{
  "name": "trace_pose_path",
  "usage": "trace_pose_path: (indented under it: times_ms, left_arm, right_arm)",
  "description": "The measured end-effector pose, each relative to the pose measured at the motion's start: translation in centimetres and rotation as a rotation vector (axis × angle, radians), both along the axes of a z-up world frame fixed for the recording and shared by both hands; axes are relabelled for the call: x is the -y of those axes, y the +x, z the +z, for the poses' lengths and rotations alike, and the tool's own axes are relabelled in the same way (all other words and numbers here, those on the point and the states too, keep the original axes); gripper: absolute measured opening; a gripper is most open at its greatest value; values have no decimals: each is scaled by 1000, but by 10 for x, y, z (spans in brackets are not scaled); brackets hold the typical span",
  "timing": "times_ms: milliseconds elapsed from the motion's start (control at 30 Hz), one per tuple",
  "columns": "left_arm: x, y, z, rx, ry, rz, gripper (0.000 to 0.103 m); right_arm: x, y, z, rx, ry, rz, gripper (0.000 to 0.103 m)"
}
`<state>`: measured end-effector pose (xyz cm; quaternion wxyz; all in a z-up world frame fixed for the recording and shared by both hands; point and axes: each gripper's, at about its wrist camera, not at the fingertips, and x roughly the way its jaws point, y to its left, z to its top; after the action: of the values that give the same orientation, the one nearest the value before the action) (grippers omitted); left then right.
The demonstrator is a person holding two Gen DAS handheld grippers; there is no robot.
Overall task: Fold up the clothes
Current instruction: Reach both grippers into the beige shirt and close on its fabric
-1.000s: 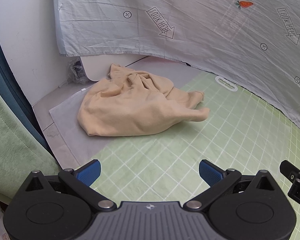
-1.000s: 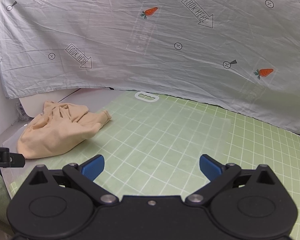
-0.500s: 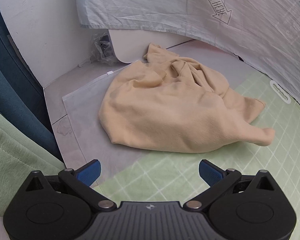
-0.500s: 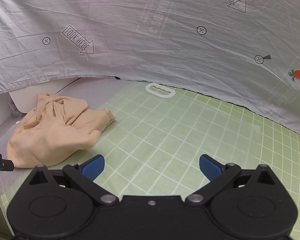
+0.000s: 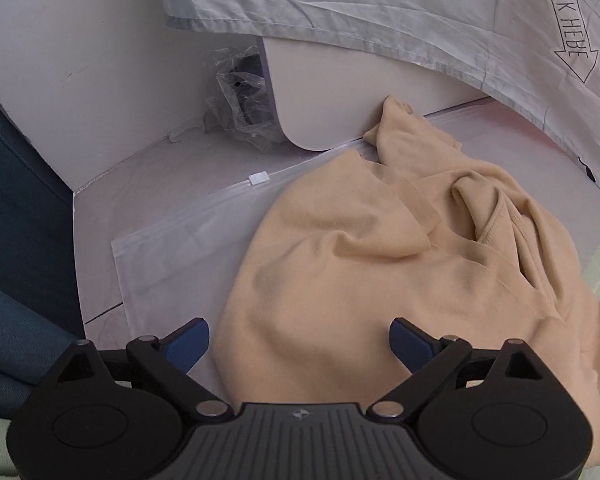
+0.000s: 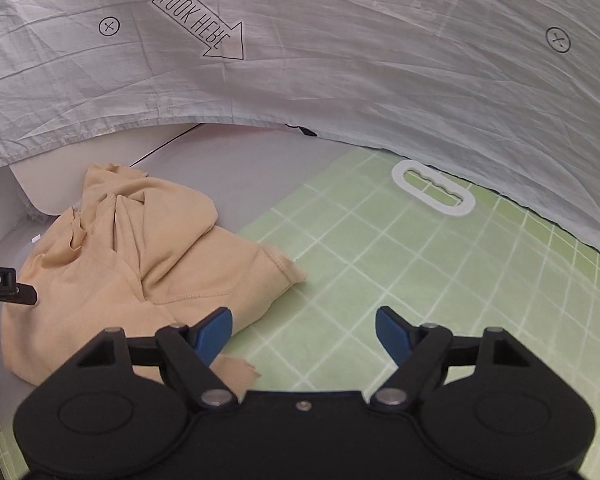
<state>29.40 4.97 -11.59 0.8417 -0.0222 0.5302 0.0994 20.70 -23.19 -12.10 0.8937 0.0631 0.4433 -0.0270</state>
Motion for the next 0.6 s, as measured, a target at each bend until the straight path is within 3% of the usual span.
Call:
trace_pose_path:
  times_ms: [167,267,333,367,433,500,600]
  left_arm:
    - [-3,14,-11,-7,-20,-5,85]
    - [-4,12,-12,2,-37,-3,72]
    - [-3,5,-8,14,-45,-16,54]
    - [-2,2,-5,20,-49,-23,48]
    - [-1,-5,-1,32,-57,-37,27]
    - [0,-12,3,44,-65,-50,16]
    - [3,-23,10,62,-78,-71,13]
  right_arm:
    - [-15,27,-17,-40,34,63,64]
    - [-25,37,-26,-76,38,108,38]
    - [-27,36,-27,-61,52,119,14]
    - [-27,34,-26,-47,54,118,13]
    - [-27,27,-21,-15,53,118,7]
    - [-25,19,-14,18,56,110,6]
    - [-20,3,-1,55,47,89,5]
